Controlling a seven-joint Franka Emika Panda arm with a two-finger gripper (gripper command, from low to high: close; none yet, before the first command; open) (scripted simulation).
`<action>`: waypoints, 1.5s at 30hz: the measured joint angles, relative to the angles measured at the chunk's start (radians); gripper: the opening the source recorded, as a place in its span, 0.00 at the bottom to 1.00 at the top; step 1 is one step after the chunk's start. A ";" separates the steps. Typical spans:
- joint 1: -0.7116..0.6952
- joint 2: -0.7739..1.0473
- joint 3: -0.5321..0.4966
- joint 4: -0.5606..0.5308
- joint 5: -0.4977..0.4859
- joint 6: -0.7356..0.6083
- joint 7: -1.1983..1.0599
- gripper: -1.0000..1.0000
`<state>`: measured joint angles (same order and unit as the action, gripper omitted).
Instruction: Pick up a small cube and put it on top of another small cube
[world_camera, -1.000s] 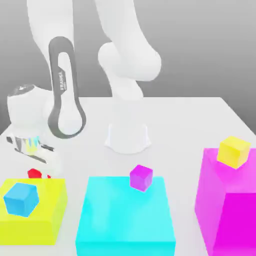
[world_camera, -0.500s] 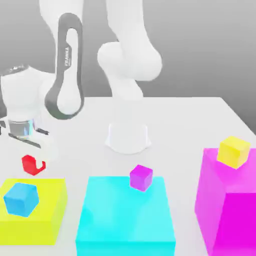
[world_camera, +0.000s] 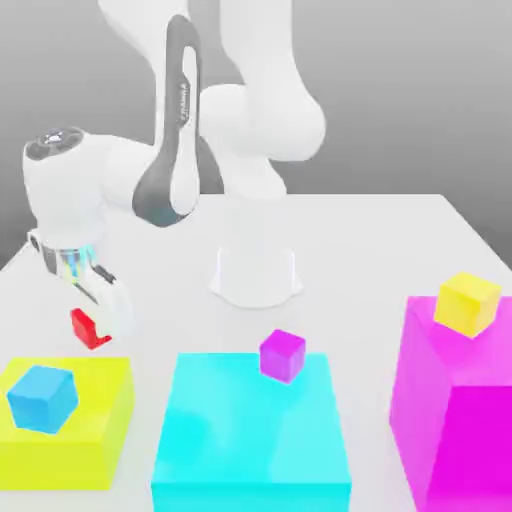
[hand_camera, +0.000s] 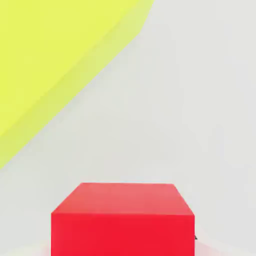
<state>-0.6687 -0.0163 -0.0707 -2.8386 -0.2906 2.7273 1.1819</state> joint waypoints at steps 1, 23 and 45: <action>0.011 -0.007 0.006 0.000 -0.012 -0.012 0.054 0.00; 0.202 -0.238 0.252 -0.032 0.102 -0.206 0.989 0.00; 0.465 -0.341 0.440 -0.094 0.523 -0.142 1.498 0.00</action>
<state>-0.2041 -0.3575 0.3696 -2.9326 0.2323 2.5853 2.6799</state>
